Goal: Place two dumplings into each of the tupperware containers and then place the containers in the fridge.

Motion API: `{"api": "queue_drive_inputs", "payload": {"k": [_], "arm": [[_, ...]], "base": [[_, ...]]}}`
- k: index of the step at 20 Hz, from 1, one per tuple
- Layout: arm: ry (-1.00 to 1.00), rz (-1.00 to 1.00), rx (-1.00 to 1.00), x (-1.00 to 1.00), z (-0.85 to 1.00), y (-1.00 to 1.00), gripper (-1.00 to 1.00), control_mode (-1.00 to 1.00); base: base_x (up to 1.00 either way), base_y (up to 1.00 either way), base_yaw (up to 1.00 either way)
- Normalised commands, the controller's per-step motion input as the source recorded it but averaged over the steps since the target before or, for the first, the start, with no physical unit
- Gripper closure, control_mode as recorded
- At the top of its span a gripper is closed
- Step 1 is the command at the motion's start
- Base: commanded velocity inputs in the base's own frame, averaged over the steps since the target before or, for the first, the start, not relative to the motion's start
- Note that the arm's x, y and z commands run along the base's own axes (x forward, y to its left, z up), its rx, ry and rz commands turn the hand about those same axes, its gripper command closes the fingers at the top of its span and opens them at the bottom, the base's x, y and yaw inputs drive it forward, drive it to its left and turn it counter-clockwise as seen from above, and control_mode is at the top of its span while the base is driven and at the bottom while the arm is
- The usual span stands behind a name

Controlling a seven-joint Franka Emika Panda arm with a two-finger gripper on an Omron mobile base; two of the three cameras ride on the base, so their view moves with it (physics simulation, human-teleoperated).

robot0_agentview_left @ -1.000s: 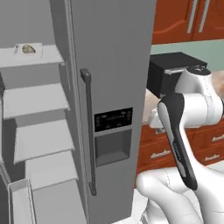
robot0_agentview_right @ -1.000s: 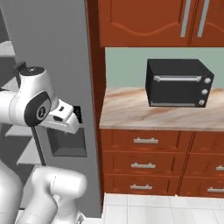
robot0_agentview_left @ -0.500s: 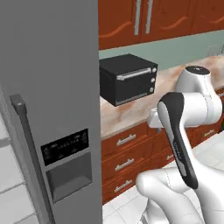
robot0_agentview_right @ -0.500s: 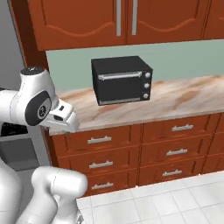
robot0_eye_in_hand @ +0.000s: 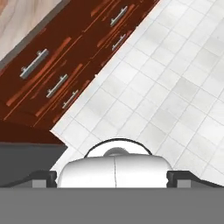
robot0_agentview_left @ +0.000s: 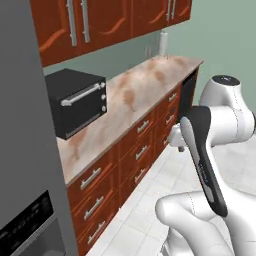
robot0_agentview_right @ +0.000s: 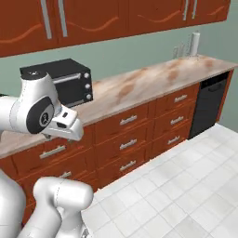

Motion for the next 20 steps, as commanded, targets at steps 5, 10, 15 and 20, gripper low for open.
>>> {"api": "queue_drive_inputs", "payload": {"k": [5, 10, 15, 20], "arm": [[0.00, 0.00, 0.00, 0.00, 0.00, 0.00, -1.00, 1.00], [0.00, 0.00, 0.00, 0.00, 0.00, 0.00, -1.00, 1.00], [0.00, 0.00, 0.00, 0.00, 0.00, 0.00, -1.00, 1.00], [0.00, 0.00, 0.00, 0.00, 0.00, 0.00, -1.00, 1.00]], "base": [[0.09, -0.33, -0.75], [0.04, -0.06, -0.78], [0.08, -0.01, -0.72], [0.35, 0.00, -0.03]]}}
